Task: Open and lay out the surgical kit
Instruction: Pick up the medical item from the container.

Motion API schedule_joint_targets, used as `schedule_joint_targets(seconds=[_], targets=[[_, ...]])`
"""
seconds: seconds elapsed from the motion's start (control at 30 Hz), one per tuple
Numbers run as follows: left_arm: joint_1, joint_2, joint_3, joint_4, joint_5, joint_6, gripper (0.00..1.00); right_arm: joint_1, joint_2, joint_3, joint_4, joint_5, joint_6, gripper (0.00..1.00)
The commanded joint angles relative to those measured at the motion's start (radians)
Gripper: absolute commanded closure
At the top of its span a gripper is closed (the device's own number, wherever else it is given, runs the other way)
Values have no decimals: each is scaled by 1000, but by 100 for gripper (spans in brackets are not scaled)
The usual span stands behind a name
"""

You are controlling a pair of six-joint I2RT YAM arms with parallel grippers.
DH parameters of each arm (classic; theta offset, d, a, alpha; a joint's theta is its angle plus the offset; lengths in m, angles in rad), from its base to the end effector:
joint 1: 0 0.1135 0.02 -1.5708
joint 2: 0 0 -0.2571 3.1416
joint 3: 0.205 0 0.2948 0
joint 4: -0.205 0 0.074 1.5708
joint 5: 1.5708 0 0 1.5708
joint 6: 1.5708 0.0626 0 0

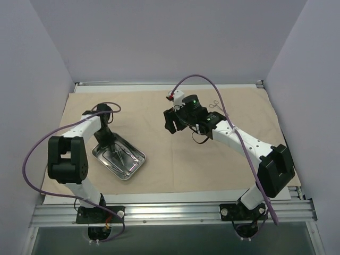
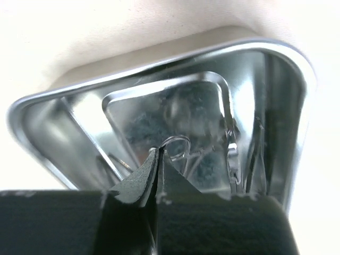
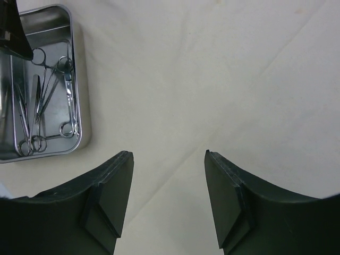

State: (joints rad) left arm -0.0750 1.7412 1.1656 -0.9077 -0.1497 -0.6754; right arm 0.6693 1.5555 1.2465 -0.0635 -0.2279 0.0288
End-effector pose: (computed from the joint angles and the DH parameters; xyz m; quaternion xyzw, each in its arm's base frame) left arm 0.3500 -0.0169 0.1247 -0.2977 0.9507 0.0535 0.0680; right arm 0.3324 0.2810 0.2908 -0.3191 0.7586 0.2799 0.4944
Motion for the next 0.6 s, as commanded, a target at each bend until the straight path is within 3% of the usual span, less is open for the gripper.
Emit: schedule_joint_targets(seconds=[0.0,0.3,0.57], targets=[[7,-104,71,-33,-48,31,98,13,25,54,47,-30,23,44],[7,-170,105,-65,-40,46,98,50,107,132,50,-112,11,44],[7,-232,170,-134,-22,56,98,118,178,106,281,-231,63,37]])
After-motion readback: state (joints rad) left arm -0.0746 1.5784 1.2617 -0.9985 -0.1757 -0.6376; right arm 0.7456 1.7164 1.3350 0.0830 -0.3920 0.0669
